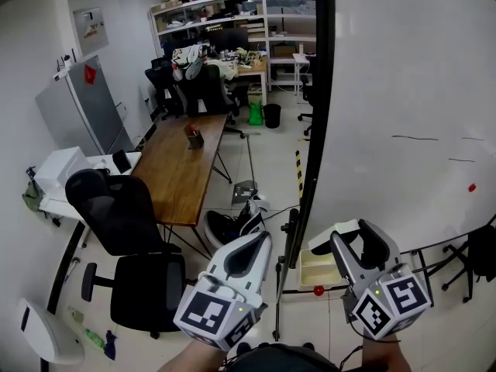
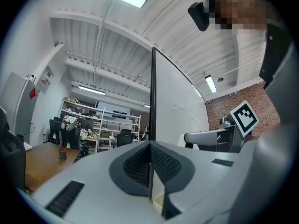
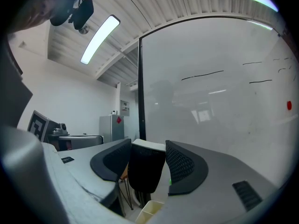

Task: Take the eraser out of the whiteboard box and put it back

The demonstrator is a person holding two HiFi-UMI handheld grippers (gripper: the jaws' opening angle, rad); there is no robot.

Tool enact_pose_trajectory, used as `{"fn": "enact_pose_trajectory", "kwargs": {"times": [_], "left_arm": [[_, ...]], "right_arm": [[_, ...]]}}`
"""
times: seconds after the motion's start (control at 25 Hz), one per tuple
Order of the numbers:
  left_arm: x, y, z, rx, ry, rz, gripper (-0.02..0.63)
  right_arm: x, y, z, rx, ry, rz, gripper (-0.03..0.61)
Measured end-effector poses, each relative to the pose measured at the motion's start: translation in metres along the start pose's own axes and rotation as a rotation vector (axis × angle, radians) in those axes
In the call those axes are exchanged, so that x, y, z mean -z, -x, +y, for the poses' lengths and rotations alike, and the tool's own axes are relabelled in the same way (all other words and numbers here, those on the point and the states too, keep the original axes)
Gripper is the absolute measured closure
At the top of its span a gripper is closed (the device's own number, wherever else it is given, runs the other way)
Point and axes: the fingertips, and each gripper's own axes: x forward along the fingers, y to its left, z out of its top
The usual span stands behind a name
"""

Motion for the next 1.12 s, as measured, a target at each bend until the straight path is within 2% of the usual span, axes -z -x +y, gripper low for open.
{"fn": "enact_pose_trajectory", "kwargs": {"times": [0.4, 0.6, 0.92, 1.12], "left_arm": [[0.004, -0.007, 0.003, 0.004, 0.008, 0.006, 0.591], [0.009, -0.008, -0.002, 0.032, 0.033, 0.002, 0.59], [0.013, -0.013, 0.0, -0.011, 0.03, -0.007, 0.588], [0.028, -0.016, 0.003, -0.034, 0.051, 0.012, 0.588]], "right_arm": [[0.001, -0.003, -0.004, 0.002, 0.0, 0.007, 0.308], [0.01, -0.001, -0.007, 0.018, -0.003, 0.024, 0.309], [0.009, 0.005, -0.015, 0.035, 0.0, 0.02, 0.308], [0.023, 0.006, -0.021, 0.054, 0.003, 0.042, 0.308]]}}
